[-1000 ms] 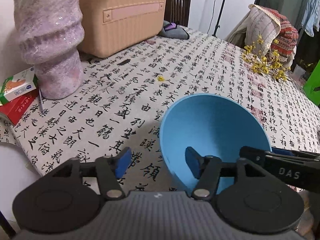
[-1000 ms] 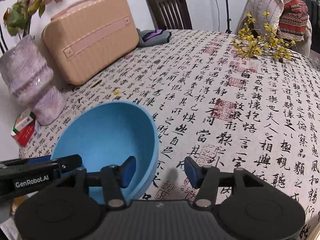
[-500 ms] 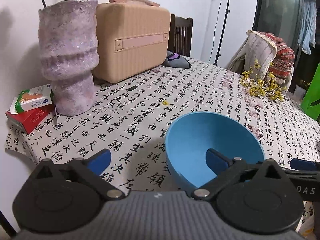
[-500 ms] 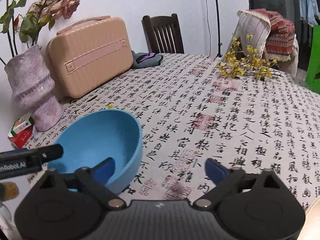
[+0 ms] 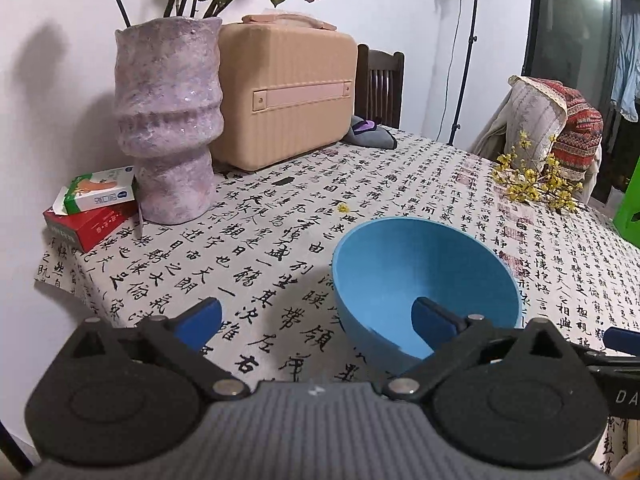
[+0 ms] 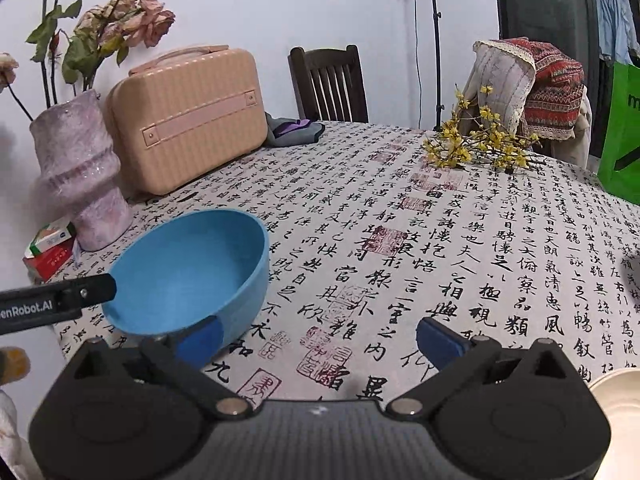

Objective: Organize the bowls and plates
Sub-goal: 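Withdraw both open grippers back from the placed blue bowl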

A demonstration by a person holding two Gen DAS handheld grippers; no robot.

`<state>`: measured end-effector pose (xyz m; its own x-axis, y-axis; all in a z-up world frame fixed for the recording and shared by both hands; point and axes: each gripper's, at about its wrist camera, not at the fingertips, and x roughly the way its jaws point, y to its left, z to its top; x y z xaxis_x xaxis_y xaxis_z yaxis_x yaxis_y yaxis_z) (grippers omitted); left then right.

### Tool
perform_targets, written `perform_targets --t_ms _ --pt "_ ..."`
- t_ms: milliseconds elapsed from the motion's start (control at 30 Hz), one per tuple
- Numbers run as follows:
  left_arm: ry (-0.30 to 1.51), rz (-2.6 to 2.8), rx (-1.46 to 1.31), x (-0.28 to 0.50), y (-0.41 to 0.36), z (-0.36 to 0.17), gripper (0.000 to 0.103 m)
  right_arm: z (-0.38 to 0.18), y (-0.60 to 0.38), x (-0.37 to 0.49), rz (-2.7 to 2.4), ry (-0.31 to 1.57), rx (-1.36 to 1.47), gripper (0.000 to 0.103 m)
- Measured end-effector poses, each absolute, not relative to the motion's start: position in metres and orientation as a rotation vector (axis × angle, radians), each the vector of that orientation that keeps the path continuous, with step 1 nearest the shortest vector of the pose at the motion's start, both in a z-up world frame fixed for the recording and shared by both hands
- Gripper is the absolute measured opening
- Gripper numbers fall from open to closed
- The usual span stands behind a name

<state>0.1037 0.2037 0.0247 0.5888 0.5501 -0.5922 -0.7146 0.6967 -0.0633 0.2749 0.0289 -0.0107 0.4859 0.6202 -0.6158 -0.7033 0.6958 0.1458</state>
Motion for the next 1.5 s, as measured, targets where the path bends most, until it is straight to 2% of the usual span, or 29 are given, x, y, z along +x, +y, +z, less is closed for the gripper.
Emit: perform_targets --t_ms 1500 --pt "0.625 0.654 -0.228 0.103 0.116 0.025 0.103 -0.008 -0.054 0.259 0.773 0.674 -0.133 0.103"
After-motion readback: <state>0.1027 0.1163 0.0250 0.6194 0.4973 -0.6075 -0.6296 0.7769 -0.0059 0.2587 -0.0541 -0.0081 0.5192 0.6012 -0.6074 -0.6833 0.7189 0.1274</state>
